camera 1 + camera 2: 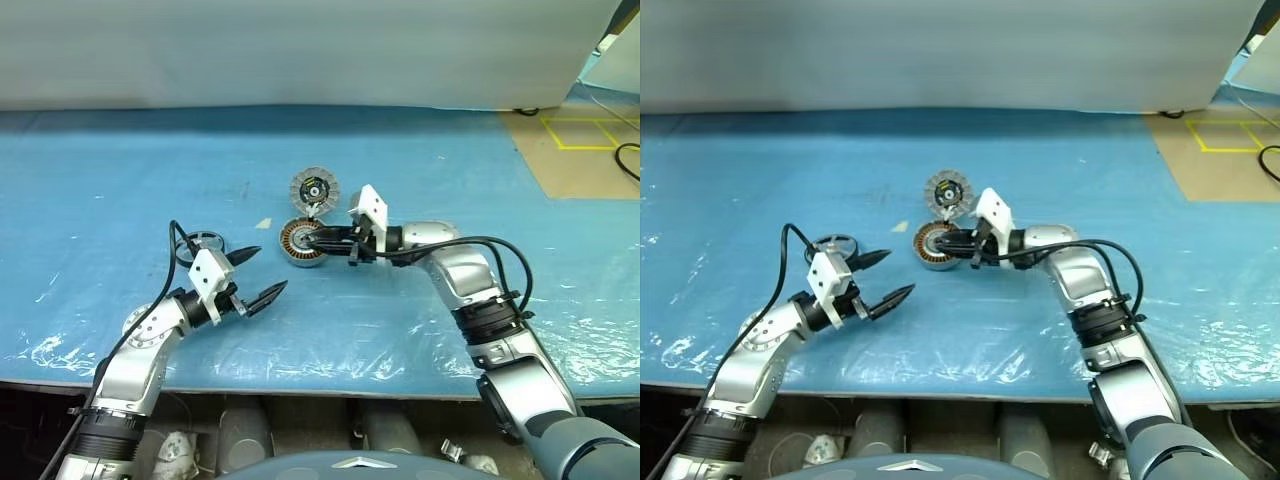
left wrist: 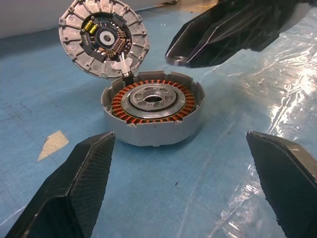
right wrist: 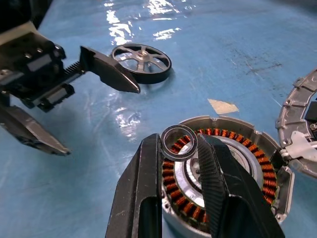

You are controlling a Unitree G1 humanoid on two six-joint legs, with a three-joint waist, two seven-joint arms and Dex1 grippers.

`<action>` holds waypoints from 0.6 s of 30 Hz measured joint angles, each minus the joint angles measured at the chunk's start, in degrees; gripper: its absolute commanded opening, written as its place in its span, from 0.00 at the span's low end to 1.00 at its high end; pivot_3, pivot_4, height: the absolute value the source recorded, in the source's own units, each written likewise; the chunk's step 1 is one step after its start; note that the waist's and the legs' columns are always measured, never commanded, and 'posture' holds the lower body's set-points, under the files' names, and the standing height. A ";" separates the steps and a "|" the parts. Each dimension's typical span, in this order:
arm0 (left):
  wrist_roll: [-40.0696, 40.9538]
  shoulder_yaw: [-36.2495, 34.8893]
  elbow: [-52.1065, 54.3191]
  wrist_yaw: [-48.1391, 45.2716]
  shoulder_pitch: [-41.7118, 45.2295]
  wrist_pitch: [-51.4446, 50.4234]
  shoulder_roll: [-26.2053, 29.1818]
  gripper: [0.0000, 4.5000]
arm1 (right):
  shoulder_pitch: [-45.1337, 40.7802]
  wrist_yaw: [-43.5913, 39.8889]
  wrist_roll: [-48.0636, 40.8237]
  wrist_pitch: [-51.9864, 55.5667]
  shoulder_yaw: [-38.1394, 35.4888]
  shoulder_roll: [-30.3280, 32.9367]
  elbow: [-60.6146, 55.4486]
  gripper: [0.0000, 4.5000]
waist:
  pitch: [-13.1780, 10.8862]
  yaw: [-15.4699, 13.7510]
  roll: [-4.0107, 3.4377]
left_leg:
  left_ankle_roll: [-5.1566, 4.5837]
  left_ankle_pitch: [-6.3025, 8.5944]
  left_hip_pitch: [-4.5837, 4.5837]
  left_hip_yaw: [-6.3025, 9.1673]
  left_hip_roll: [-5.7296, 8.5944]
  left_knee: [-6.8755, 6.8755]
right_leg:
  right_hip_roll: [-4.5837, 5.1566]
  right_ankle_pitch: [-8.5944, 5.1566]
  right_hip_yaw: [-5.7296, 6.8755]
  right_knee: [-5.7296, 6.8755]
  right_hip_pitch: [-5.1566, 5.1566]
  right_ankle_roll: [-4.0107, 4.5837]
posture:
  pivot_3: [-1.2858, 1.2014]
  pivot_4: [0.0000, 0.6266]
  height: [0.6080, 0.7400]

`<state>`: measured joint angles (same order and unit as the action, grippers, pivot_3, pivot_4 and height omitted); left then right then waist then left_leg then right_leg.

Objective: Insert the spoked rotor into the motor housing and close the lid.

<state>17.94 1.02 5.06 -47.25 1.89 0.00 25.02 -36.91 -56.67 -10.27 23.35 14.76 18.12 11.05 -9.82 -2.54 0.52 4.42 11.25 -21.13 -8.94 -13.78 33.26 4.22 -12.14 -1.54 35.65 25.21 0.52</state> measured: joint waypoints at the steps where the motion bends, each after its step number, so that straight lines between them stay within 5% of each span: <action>1: -0.01 -0.02 -0.01 0.01 -0.10 0.00 0.11 1.00 | -0.58 0.73 0.58 -0.32 0.16 -0.42 1.06 0.15 | 0.00 -0.02 0.00 | 0.00 0.00 0.01 0.00 0.00 -0.01 | 0.00 0.00 0.00 0.00 -0.01 0.00 | 0.52 0.24 1.00; 18: -0.03 -0.05 0.09 0.26 -0.86 -0.02 0.42 1.00 | -3.77 5.28 6.15 -4.15 1.26 -2.82 11.32 0.15 | 0.00 -0.01 0.00 | 0.01 0.00 0.03 0.00 -0.01 -0.03 | 0.00 0.00 0.00 0.03 0.00 0.00 | 0.52 0.24 1.00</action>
<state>17.91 0.97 5.15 -46.99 1.03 -0.02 25.44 -40.68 -51.39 -4.12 19.19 16.02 15.30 22.38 -9.82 -2.55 0.52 4.43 11.25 -21.10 -8.94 -13.79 33.23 4.21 -12.14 -1.54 35.68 25.21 0.52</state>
